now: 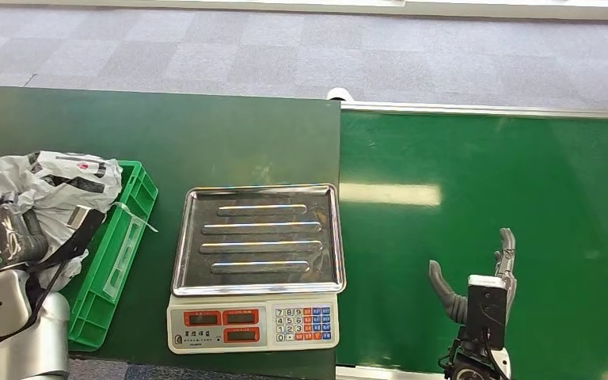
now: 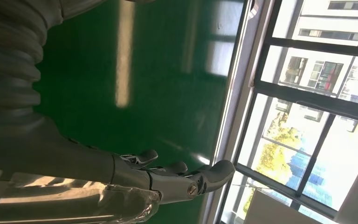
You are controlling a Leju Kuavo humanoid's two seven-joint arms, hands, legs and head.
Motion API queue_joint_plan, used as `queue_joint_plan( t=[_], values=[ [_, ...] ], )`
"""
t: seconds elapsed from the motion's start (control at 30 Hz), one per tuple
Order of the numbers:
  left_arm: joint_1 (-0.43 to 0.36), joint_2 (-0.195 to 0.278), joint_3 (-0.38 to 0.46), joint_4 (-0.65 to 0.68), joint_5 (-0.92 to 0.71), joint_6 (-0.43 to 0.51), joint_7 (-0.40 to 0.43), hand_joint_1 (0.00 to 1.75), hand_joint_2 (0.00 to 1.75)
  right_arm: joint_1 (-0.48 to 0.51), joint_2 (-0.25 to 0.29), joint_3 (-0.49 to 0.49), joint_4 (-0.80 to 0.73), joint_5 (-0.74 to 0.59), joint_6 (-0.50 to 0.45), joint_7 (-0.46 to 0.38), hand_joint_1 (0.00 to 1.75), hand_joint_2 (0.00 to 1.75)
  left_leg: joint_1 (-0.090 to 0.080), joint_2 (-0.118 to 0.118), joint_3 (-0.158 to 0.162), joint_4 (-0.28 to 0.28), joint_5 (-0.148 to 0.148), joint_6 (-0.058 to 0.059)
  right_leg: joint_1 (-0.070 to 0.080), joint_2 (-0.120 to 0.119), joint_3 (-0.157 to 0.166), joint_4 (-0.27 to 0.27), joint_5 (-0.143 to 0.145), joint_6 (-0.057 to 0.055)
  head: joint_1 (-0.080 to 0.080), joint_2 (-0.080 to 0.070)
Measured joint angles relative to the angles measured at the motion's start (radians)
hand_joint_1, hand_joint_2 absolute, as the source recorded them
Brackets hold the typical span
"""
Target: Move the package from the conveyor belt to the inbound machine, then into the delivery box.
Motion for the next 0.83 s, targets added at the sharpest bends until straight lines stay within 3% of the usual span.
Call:
queue_joint_plan(
  t=[0.17, 0.23, 0.3, 0.37, 0.43, 0.47, 0.57, 0.83],
  values=[
    [0.001, 0.068, -0.105, 0.134, 0.000, -0.164, 0.146, 1.75, 1.75, 0.000, 0.000, -0.013, -0.005, 0.019, 0.030, 0.000, 0.00, 1.75, 0.000, -0.001, 0.000, 0.000, 0.000, 0.000, 0.000, 0.000, 0.001, 0.000, 0.000, 0.000, 0.000, 0.000],
    [-0.005, 0.085, -0.129, 0.159, 0.001, -0.211, 0.185, 1.71, 0.87, -0.002, 0.001, -0.018, -0.006, 0.026, 0.038, 0.000, 0.00, 1.75, -0.001, -0.001, 0.001, 0.000, 0.000, 0.000, -0.001, -0.001, 0.002, 0.000, 0.000, 0.000, 0.000, 0.000],
    [-0.012, 0.100, -0.149, 0.178, 0.001, -0.240, 0.229, 1.11, 0.00, -0.005, 0.002, -0.022, -0.006, 0.031, 0.044, 0.001, 0.00, 1.75, -0.001, -0.001, 0.003, -0.001, 0.000, 0.000, -0.001, -0.001, 0.004, 0.000, 0.000, 0.000, 0.000, 0.000],
    [-0.018, 0.110, -0.161, 0.191, 0.001, -0.232, 0.266, 0.41, 0.00, -0.006, 0.003, -0.026, -0.006, 0.035, 0.046, 0.004, 0.00, 1.75, -0.001, -0.001, 0.004, -0.001, 0.000, 0.000, 0.000, 0.000, 0.004, 0.000, -0.001, -0.001, 0.000, 0.000],
    [-0.021, 0.115, -0.168, 0.198, 0.001, -0.203, 0.285, 0.14, 0.00, -0.006, 0.004, -0.030, -0.006, 0.037, 0.048, 0.009, 0.00, 1.75, 0.000, -0.001, 0.005, -0.001, 0.000, -0.001, 0.000, 0.000, 0.005, 0.001, -0.001, -0.001, 0.000, 0.000],
    [-0.022, 0.116, -0.170, 0.199, 0.001, -0.185, 0.289, 0.00, 0.44, -0.006, 0.005, -0.031, -0.007, 0.038, 0.049, 0.011, 0.00, 1.75, 0.000, -0.001, 0.006, -0.001, 0.000, -0.001, 0.000, 0.000, 0.005, 0.001, -0.001, -0.001, 0.000, 0.000],
    [-0.023, 0.117, -0.171, 0.200, 0.001, -0.127, 0.287, 0.00, 1.75, -0.006, 0.009, -0.034, -0.007, 0.042, 0.050, 0.014, 0.00, 1.75, 0.000, -0.001, 0.006, -0.001, 0.001, -0.001, 0.000, 0.000, 0.006, 0.001, 0.000, -0.001, 0.000, 0.000],
    [-0.024, 0.109, -0.154, 0.192, 0.027, 0.046, 0.186, 0.00, 1.75, -0.008, 0.011, -0.036, -0.007, 0.042, 0.047, 0.018, 0.00, 1.75, 0.000, -0.001, 0.005, -0.001, 0.001, -0.001, 0.000, 0.000, 0.005, 0.001, 0.000, -0.001, 0.000, 0.000]
  ],
)
